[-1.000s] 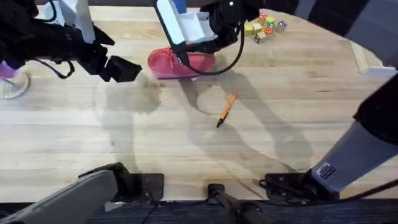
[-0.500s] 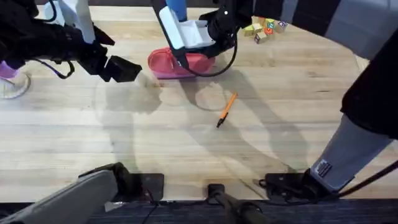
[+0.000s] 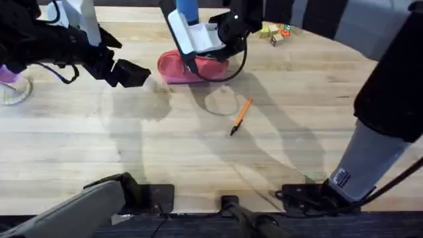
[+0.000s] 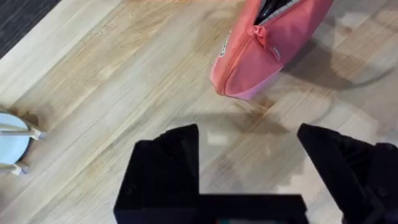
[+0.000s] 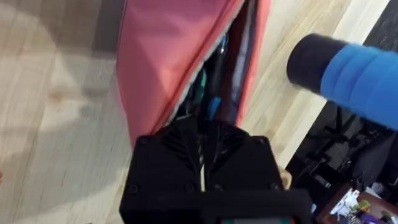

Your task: Unzip the bag, pick up the pens from the table one at a time and place them inside, then zip the bag closed.

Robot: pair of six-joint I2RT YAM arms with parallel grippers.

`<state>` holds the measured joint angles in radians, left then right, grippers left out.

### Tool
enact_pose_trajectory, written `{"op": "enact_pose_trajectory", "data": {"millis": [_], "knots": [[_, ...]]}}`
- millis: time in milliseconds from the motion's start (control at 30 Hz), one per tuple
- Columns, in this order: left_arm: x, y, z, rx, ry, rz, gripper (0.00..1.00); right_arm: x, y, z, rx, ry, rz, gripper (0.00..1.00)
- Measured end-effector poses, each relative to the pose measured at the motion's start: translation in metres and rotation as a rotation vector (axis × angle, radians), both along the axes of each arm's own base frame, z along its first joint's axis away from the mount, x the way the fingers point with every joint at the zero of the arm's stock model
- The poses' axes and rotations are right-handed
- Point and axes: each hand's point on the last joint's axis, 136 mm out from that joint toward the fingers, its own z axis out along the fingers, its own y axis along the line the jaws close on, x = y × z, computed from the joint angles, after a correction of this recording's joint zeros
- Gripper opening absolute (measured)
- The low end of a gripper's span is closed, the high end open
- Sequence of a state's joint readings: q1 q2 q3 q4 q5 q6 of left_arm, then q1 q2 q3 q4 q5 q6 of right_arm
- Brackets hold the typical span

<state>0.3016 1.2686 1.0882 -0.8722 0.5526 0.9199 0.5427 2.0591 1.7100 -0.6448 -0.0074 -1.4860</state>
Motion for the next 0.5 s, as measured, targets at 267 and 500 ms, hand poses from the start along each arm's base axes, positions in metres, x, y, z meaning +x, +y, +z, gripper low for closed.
{"op": "enact_pose_trajectory", "data": {"millis": [267, 500], "knots": [[0.0, 0.0, 0.0, 0.0, 0.0, 0.0, 0.994, -0.01, 0.032, 0.002, 0.058, -0.001, 0.026, 0.032], [0.0, 0.0, 0.0, 0.0, 0.0, 0.0, 0.993, -0.024, 0.051, 0.003, 0.13, 0.051, 0.027, 0.032]]}}
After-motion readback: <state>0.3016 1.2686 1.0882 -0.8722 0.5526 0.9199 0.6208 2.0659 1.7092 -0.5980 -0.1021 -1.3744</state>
